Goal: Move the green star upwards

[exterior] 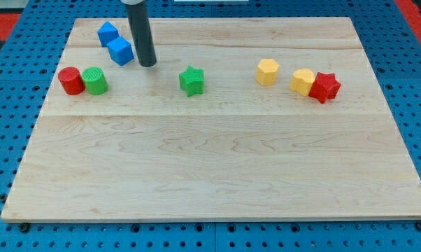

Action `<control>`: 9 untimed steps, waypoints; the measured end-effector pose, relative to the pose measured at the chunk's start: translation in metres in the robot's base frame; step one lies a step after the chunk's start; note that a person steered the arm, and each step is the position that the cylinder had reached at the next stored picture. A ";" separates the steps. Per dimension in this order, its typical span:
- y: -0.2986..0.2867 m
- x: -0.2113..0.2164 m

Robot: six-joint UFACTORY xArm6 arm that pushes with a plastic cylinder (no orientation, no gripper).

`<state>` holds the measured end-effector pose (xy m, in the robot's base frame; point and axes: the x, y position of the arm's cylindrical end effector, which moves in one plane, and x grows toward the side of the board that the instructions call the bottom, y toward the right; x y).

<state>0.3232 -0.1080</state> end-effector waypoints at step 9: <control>0.105 0.039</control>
<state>0.3617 -0.0026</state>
